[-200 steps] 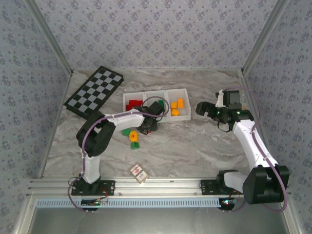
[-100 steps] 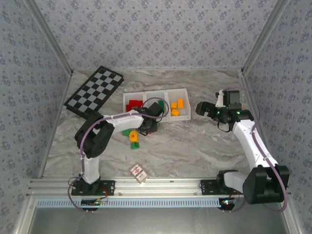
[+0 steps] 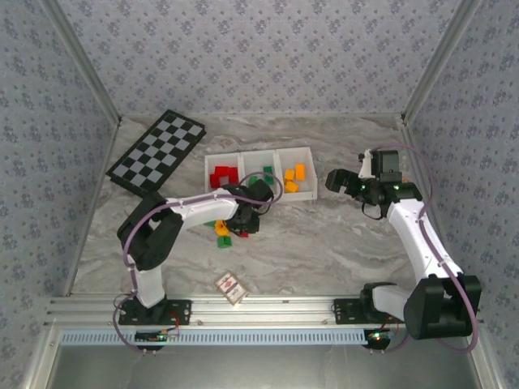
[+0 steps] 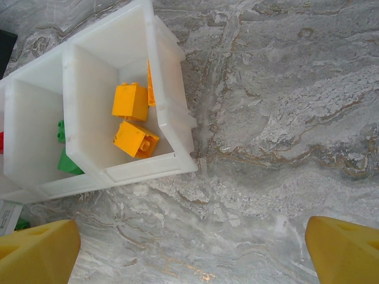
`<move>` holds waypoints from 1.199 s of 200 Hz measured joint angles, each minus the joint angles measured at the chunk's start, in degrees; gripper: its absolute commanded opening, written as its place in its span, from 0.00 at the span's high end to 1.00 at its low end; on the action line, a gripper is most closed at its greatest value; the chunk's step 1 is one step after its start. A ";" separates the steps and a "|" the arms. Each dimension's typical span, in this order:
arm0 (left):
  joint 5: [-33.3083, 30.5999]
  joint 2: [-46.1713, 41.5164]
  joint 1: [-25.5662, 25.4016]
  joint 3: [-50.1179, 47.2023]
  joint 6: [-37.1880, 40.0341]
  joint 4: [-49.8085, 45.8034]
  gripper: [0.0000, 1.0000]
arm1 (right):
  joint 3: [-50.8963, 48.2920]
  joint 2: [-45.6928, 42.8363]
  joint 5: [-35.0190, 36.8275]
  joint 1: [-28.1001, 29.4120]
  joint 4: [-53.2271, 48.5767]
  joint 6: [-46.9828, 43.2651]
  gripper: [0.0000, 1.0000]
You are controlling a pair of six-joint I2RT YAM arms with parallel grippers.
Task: Sort the legos into containers by color
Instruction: Pick up the lego from the center of the table, then place the lego in the container.
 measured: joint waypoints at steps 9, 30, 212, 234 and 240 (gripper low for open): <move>-0.02 -0.76 -0.31 -0.07 0.04 -0.90 0.73 | 0.00 0.00 0.00 0.00 0.00 0.00 0.00; -0.87 -3.61 -0.81 -0.02 0.48 -2.89 0.73 | 0.00 0.00 0.00 0.00 0.00 0.00 0.00; -2.51 5.20 21.79 25.09 12.94 -4.72 0.71 | -0.04 -0.09 0.02 -0.11 -0.02 0.15 0.00; -1.25 9.46 22.16 28.48 13.35 -4.52 0.69 | -0.04 -0.09 0.02 -0.11 -0.02 0.15 0.00; -1.03 10.40 22.21 29.33 13.40 -4.50 0.68 | -0.04 -0.09 0.02 -0.11 -0.02 0.15 0.00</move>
